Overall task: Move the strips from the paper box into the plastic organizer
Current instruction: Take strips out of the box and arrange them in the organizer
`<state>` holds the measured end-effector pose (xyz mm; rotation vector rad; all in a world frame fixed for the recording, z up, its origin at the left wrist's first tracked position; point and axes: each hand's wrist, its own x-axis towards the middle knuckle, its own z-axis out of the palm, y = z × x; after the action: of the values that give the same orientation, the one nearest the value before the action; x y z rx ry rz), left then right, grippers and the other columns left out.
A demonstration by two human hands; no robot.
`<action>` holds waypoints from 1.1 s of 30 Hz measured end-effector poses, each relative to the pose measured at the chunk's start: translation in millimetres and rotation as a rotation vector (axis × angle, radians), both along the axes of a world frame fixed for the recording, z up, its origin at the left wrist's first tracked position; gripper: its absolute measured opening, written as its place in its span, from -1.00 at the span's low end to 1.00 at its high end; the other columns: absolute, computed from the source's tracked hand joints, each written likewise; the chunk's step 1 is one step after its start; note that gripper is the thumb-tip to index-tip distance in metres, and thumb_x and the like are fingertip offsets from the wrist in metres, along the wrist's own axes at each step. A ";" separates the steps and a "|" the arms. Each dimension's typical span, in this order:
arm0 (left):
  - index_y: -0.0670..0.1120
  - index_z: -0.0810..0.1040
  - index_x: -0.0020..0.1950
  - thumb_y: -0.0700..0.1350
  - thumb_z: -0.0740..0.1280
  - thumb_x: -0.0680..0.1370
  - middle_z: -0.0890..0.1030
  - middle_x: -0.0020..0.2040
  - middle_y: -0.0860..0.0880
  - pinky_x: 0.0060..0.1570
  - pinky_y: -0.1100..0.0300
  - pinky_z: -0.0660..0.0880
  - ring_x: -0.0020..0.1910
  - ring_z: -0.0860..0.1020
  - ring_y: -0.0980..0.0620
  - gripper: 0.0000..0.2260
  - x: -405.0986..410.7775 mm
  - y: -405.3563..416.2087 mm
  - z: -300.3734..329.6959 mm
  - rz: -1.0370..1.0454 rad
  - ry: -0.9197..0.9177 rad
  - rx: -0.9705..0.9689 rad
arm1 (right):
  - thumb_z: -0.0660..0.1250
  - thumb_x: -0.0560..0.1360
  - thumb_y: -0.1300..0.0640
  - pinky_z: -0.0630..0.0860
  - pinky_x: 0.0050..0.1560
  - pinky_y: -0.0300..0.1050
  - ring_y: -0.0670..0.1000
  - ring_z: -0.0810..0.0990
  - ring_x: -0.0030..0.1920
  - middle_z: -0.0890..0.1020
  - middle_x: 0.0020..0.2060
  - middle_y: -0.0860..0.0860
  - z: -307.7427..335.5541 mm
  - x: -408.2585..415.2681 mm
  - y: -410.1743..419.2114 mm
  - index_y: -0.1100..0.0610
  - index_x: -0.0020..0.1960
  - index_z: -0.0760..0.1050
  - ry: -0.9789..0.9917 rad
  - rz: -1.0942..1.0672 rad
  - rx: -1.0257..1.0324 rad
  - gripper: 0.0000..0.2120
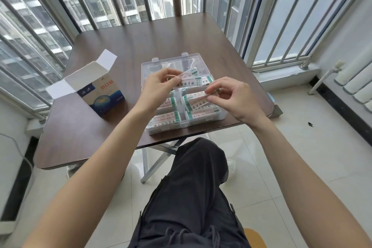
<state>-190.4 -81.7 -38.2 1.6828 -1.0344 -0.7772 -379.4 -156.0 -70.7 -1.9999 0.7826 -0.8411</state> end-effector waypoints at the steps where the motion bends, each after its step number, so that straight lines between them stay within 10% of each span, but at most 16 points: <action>1: -0.08 0.58 0.10 -0.14 0.30 0.57 0.65 -0.06 0.02 -0.31 0.49 0.42 -0.20 0.57 0.28 -0.85 -1.0 0.4 -1.5 0.002 -0.011 0.007 | 0.47 0.40 0.27 0.59 0.00 -0.20 -0.05 0.64 -0.10 0.64 -0.09 0.00 -1.9 -2.1 1.7 0.14 -0.10 0.64 -0.018 0.017 0.007 -0.90; 29: -0.01 0.57 0.01 -0.14 0.35 0.53 0.64 -0.10 -0.03 -0.35 0.48 0.40 -0.29 0.55 0.25 -0.92 -1.6 8.0 -3.3 -0.075 -0.121 0.070 | 0.39 0.46 0.16 0.53 -0.06 0.00 0.00 0.58 -0.10 0.63 -0.12 -0.03 -6.3 -2.9 4.4 0.08 -0.12 0.62 0.364 0.107 -0.373 -0.96; 33: 0.04 0.56 -0.03 -0.11 0.36 0.53 0.66 -0.09 -0.08 -0.17 0.20 0.51 -0.19 0.56 0.10 -0.94 -1.8 9.7 -5.4 -0.132 -0.143 0.087 | 0.38 0.46 0.21 0.45 -0.07 -0.20 -0.04 0.54 -0.15 0.65 -0.17 -0.05 -5.7 -4.3 5.7 0.12 -0.10 0.62 0.377 0.100 -0.362 -0.95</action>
<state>-192.3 -72.0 -43.6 1.7782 -1.2360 -0.8054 -383.8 -150.3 -76.4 -2.5460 0.7675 -0.5830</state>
